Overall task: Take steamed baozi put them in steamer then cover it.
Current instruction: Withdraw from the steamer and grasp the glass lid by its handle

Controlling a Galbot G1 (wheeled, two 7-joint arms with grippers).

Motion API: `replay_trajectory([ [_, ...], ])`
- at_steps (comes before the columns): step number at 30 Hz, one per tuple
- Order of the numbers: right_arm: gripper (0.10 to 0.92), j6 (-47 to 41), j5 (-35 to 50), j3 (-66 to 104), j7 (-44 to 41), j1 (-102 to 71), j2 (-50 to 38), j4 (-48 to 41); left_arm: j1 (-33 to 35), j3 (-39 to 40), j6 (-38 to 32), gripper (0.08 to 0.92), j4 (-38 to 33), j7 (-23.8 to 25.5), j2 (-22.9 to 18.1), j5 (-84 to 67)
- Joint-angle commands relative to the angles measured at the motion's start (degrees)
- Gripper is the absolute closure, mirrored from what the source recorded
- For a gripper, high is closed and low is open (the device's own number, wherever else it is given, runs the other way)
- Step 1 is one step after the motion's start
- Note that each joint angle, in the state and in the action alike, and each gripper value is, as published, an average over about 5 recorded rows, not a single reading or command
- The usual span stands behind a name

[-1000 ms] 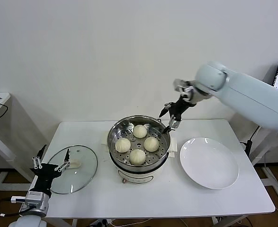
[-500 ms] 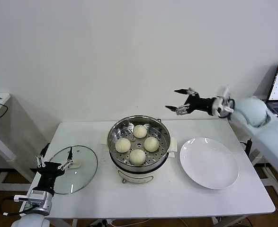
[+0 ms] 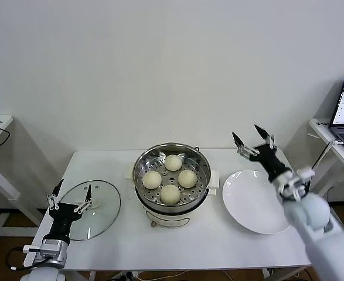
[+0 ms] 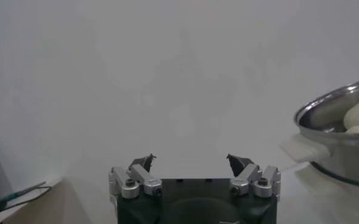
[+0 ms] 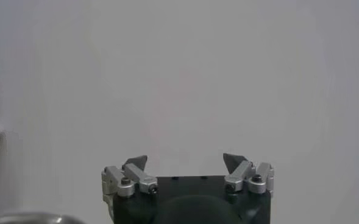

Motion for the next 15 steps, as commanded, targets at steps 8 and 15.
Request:
replay_trajectory([
  [8, 0.203, 9.64, -5.33, 8.13, 9.02, -21.09, 19.15, 5.73, 1.40, -2.47, -17.58, 0.177, 14.70, -17.09, 1.05, 54.26],
  [15, 0.203, 9.52, -5.52, 7.20, 8.98, -19.35, 20.08, 4.19, 0.58, -2.86, -17.46, 0.177, 20.90, -22.26, 2.46, 68.79],
])
